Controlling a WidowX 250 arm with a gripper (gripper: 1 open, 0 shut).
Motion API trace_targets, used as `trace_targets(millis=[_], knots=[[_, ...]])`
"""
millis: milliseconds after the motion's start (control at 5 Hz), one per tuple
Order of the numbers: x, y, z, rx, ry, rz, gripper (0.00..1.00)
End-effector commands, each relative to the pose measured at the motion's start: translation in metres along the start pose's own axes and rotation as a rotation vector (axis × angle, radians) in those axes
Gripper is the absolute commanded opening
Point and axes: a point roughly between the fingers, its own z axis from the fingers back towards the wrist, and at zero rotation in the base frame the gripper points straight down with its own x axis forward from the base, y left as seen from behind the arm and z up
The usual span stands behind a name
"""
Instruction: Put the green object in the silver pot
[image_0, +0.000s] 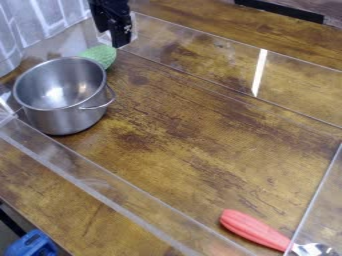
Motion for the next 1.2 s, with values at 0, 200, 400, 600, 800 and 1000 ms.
trace_targets(millis=[0,200,400,600,800,1000], knots=[[-0.007,0.023,0.012,0.034,-0.047,0.013,1.00],[-0.011,0.037,-0.004,0.006,-0.050,-0.037,1.00],[-0.023,0.053,0.003,0.023,-0.043,-0.021,0.00],[-0.022,0.059,0.018,0.047,-0.018,0.043,0.00],[-0.013,0.047,0.008,0.032,-0.020,0.056,1.00],[-0.010,0.038,0.015,0.023,-0.026,0.042,0.00]])
